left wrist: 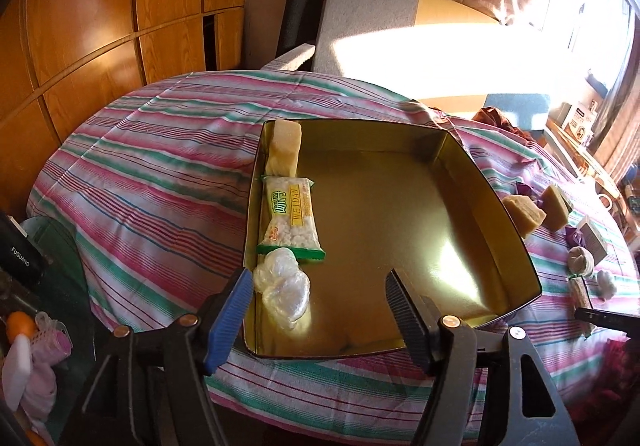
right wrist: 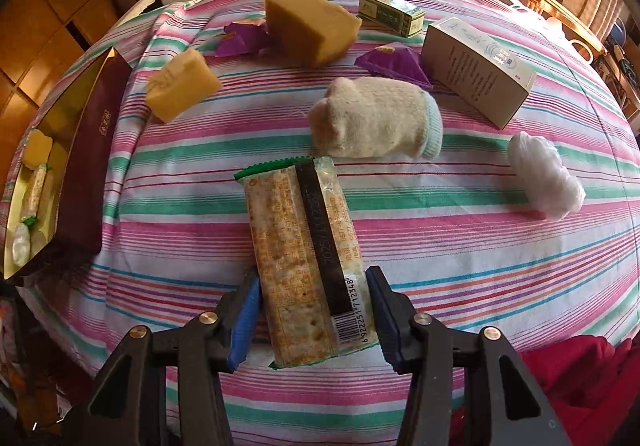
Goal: Organize objects
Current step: 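Carry the cracker pack into the gold tray and release it with the right gripper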
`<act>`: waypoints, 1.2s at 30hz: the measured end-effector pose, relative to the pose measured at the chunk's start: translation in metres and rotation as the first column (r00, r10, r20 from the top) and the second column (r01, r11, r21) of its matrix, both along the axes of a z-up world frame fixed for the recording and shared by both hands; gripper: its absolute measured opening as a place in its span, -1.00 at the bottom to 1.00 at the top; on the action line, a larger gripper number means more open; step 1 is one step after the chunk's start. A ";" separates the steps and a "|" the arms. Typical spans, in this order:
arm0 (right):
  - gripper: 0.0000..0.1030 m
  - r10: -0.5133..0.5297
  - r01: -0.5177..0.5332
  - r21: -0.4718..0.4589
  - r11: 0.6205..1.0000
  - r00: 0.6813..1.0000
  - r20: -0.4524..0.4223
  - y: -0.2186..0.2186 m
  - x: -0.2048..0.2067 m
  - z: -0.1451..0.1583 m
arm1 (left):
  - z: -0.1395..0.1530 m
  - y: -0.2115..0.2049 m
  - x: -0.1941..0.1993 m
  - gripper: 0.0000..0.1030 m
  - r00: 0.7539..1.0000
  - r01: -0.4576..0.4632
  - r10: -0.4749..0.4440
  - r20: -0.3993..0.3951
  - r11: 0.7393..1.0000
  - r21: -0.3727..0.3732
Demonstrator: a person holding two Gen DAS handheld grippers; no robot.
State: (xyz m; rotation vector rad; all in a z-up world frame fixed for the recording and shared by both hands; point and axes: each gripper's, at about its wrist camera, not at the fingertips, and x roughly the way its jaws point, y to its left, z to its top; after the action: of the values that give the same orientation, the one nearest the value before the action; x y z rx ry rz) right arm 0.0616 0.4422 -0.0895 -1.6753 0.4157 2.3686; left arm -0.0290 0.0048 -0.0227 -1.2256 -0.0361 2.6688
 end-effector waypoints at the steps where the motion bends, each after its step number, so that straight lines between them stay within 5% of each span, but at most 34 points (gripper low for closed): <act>1: -0.01 0.003 -0.003 -0.012 1.000 1.000 -0.011 -0.002 0.004 0.003 | 0.000 0.001 0.001 0.35 1.000 0.002 -0.002 -0.001 1.000 0.001; 9: -0.01 0.085 -0.093 -0.050 0.994 0.985 -0.153 -0.070 -0.015 0.050 | 0.001 0.004 0.006 0.36 1.000 0.012 -0.012 -0.010 1.000 -0.002; 18: -0.01 0.297 -0.322 -0.071 0.944 0.924 -0.243 -0.168 -0.077 0.086 | 0.000 -0.017 0.006 0.40 0.999 -0.035 0.035 -0.011 0.999 0.021; 23: -0.01 0.389 -0.408 -0.068 0.910 0.900 -0.195 -0.228 -0.120 0.075 | 0.000 -0.042 0.004 0.45 0.995 -0.099 0.100 -0.017 0.994 0.039; 31: -0.01 0.452 -0.454 -0.082 0.887 0.891 -0.044 -0.304 -0.169 0.017 | -0.012 -0.076 0.004 0.45 0.983 -0.183 0.182 0.011 0.982 0.049; 36: 0.02 0.506 -0.503 -0.211 0.838 0.862 -0.044 -0.338 -0.169 -0.002 | -0.018 -0.085 0.003 0.51 0.978 -0.208 0.207 0.028 0.976 0.058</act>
State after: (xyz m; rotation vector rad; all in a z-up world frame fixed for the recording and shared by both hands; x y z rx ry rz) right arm -0.1072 0.1045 -0.0917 -2.1185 0.2550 2.7561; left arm -0.0257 -0.0805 -0.0410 -1.2975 -0.2608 2.8056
